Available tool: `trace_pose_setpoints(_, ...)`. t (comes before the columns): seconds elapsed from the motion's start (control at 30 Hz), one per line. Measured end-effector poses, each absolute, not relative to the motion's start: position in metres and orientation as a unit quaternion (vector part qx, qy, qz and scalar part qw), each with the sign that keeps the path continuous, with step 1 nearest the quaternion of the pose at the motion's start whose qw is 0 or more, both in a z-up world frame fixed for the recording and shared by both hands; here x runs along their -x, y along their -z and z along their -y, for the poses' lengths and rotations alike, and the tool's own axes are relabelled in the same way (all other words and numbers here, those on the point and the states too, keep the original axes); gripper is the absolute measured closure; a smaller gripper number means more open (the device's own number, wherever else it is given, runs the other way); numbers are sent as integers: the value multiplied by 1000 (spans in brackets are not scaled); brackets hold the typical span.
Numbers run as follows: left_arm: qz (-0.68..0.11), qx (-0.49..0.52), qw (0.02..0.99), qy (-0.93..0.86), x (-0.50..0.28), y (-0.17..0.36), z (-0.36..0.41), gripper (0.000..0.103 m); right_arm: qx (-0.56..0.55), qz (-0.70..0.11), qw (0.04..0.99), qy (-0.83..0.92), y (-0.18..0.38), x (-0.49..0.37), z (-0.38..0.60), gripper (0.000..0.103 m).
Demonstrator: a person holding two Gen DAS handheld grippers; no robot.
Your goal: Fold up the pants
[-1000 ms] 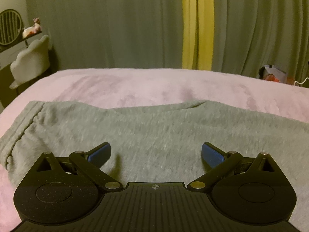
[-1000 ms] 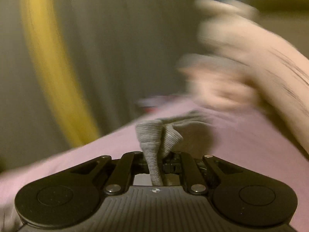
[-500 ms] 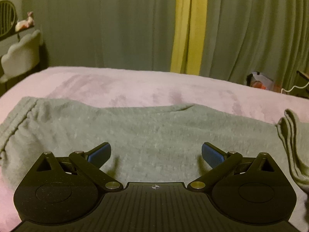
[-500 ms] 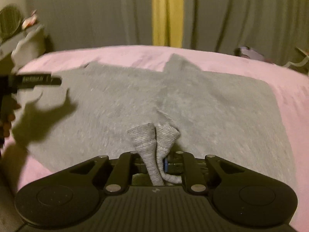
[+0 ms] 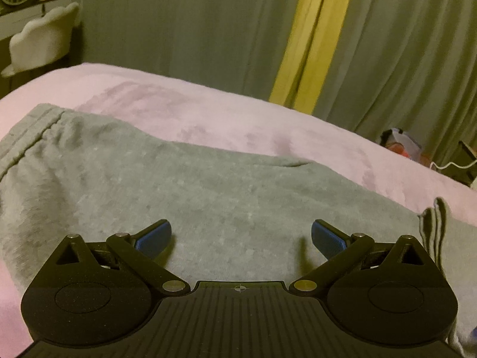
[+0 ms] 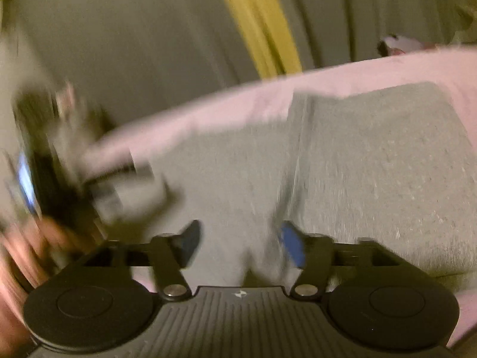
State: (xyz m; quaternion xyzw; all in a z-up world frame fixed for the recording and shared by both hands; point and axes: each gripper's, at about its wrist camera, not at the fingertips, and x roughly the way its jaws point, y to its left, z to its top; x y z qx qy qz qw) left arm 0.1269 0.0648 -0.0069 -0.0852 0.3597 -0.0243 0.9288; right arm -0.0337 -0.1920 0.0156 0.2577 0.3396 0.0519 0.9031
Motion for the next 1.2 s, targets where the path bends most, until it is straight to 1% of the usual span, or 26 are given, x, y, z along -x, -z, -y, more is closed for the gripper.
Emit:
trace_pose_setpoints(0.03,-362,76,929,29,-127,7,-62,0,-290,-318,902,-41,-19,37,205,23)
trace_pose_setpoints(0.1,-363,56,929,37,-127,10,-55,0,-330,-288,899,0,-21,40,229,22)
trace_pose_setpoints(0.17,-365,36,929,44,-126,11,-49,0,-349,-295,888,57,-14,42,253,16)
trace_pose_setpoints(0.2,-366,27,929,46,-126,12,-46,0,-351,-320,875,93,-5,41,266,12)
trace_pose_setpoints(0.27,-366,11,929,49,-124,13,-42,0,-338,-382,849,140,16,38,283,14)
trace_pose_setpoints(0.3,-366,3,929,51,-124,14,-40,0,-343,-370,853,136,19,43,288,14)
trace_pose_setpoints(0.4,-372,-18,927,53,-124,18,-35,0,-368,-344,854,134,9,46,289,7)
trace_pose_setpoints(0.5,-381,-43,922,51,-125,23,-28,0,-374,-310,866,120,3,50,293,4)
trace_pose_setpoints(0.53,-382,-54,921,52,-125,24,-25,0,-378,-307,865,125,4,51,298,4)
trace_pose_setpoints(0.63,-378,-88,919,65,-121,24,-14,0,-404,-333,840,144,23,50,311,4)
trace_pose_setpoints(0.73,-373,-109,916,105,-112,14,1,0,-422,-309,840,146,24,51,317,4)
trace_pose_setpoints(0.87,-339,-101,916,189,-95,-6,30,0,-391,-239,868,192,19,65,315,4)
trace_pose_setpoints(0.93,-354,-81,902,233,-96,-8,49,0,-354,-225,880,223,12,66,309,4)
trace_pose_setpoints(1.07,-416,-7,870,266,-117,3,75,0,-318,-248,890,213,17,52,299,4)
trace_pose_setpoints(1.13,-441,30,855,272,-128,9,81,7,-298,-258,894,212,16,49,291,4)
trace_pose_setpoints(1.2,-473,59,835,275,-138,18,88,35,-288,-260,896,215,16,50,287,4)
